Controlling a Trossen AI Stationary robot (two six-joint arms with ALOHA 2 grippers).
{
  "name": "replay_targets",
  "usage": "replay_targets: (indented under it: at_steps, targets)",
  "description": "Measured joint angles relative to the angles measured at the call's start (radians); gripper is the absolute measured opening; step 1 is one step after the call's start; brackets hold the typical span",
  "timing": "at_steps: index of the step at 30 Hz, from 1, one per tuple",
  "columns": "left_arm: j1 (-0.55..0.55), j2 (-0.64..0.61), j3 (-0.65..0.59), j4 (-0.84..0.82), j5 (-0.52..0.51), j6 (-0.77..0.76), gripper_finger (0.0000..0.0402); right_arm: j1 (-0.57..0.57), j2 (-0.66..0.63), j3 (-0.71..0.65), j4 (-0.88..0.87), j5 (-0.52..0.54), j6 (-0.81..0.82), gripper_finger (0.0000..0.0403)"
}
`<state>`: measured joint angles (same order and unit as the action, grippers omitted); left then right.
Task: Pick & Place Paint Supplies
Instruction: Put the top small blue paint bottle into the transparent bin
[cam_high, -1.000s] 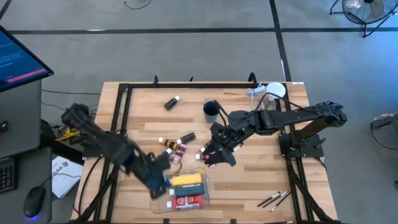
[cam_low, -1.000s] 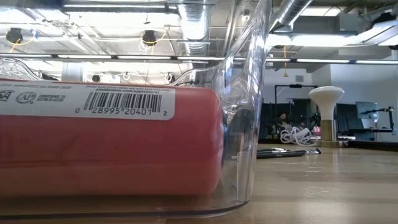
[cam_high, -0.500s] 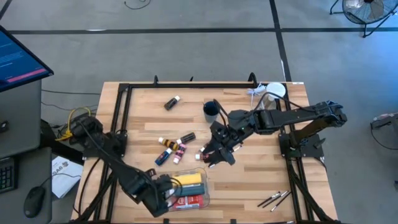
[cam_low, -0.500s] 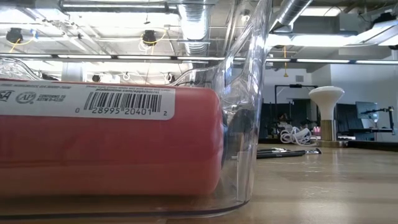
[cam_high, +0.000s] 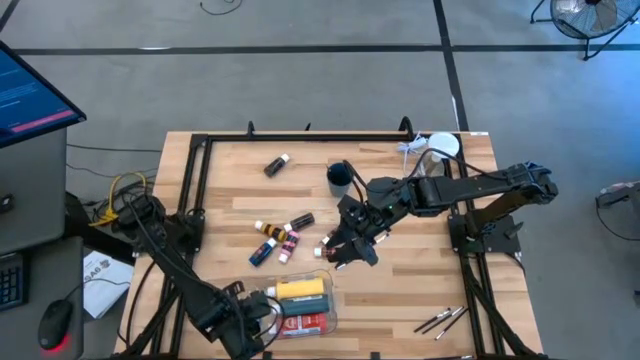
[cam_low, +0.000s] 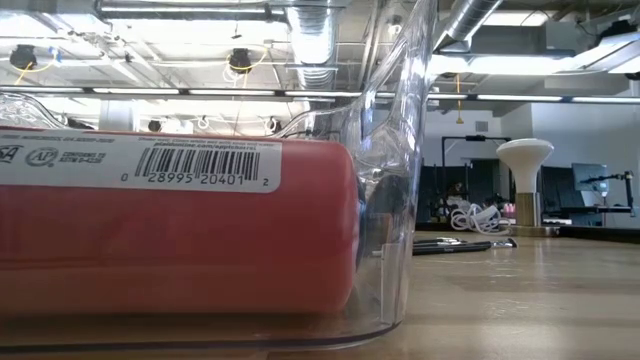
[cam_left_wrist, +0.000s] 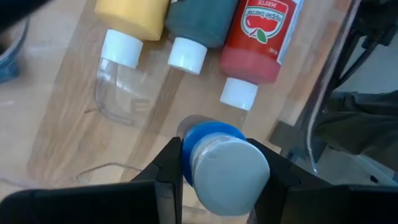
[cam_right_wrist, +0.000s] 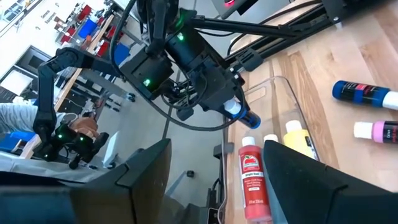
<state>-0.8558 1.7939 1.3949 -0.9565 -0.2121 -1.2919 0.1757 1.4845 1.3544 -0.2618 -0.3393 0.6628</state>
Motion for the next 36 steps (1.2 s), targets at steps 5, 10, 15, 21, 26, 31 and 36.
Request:
replay_targets:
  at_steps: [5,10,15,21,26,31,36]
  targets:
    - [0.0,0.014,0.0,0.048,-0.006,0.004,0.0097,-0.002,0.0,0.0,0.0,0.003,0.0,0.0249]
    - [-0.003,0.015,0.0,0.068,-0.009,0.004,0.0097,-0.001,0.0,0.0,-0.003,0.003,0.0,0.0249]
    - [-0.01,0.015,0.0,0.077,0.017,0.024,0.0097,-0.001,0.0,0.0,-0.003,0.003,0.0,0.0249]
    - [-0.01,0.015,0.0,0.086,0.063,0.155,0.0097,-0.001,0.0,0.0,-0.003,0.003,-0.007,0.0249]
    - [0.0,0.016,-0.001,0.089,0.061,0.263,0.0097,-0.009,0.0,0.0,0.0,0.003,-0.008,0.0249]
    - [0.005,0.019,-0.044,0.147,0.079,0.293,0.0097,-0.016,0.0,0.0,0.0,0.003,-0.008,0.0249]
    - [0.004,0.021,-0.07,0.177,0.094,0.293,0.0097,-0.016,0.0,0.0,0.001,0.003,-0.008,0.0249]
